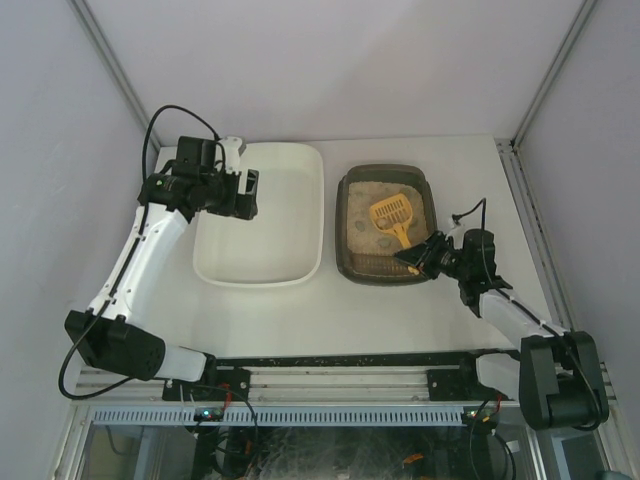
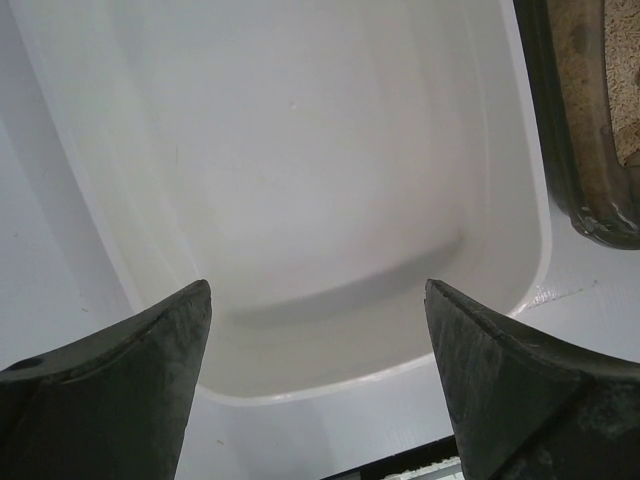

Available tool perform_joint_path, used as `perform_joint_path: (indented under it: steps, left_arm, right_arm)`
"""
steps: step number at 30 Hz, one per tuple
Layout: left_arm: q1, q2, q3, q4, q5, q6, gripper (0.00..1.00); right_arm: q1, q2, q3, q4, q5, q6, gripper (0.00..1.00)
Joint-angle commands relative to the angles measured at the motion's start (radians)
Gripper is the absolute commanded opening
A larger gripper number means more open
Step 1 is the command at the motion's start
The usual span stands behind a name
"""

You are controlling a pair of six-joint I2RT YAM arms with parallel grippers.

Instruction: Clean the litter box

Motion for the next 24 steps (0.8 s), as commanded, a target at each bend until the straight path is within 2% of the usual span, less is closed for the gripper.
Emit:
perform_joint_path:
  steps: [1,4,6,7,11,14,18,21,24]
  left_arm:
    - [0.003,-0.033,-0.023,0.013,0.024,0.031,0.91]
    - [0.003,-0.031,-0.026,0.009,0.028,0.035,0.91]
    - [0.003,-0.029,-0.024,0.008,0.033,0.034,0.91]
    - [0.004,-0.029,-0.024,0.008,0.04,0.034,0.91]
    - [0.004,-0.029,-0.022,0.005,0.036,0.035,0.91]
    - [0.004,-0.034,-0.027,0.006,0.03,0.039,0.91]
    - [0.004,-0.037,-0.029,0.007,0.023,0.039,0.91]
    - [0.004,-0.038,-0.033,0.008,0.022,0.04,0.91]
    - [0.004,-0.039,-0.033,0.01,0.017,0.04,0.91]
  right_arm:
    - [-0.044,-0.016,-0.023,0.112,0.008,0.049,0.0]
    - [0.005,0.007,0.004,0.1,-0.022,0.032,0.0]
    - [-0.065,0.021,-0.091,0.293,-0.062,0.157,0.0]
    - [-0.088,0.044,-0.129,0.441,-0.077,0.227,0.0]
    - [-0.023,0.137,-0.107,0.567,-0.129,0.286,0.0]
    - [-0.076,0.165,-0.173,0.78,-0.118,0.399,0.0]
    - [0.007,0.162,-0.106,0.678,-0.124,0.332,0.0]
    - [-0.077,0.144,-0.167,0.747,-0.113,0.36,0.0]
    - [-0.03,0.148,-0.139,0.713,-0.132,0.315,0.0]
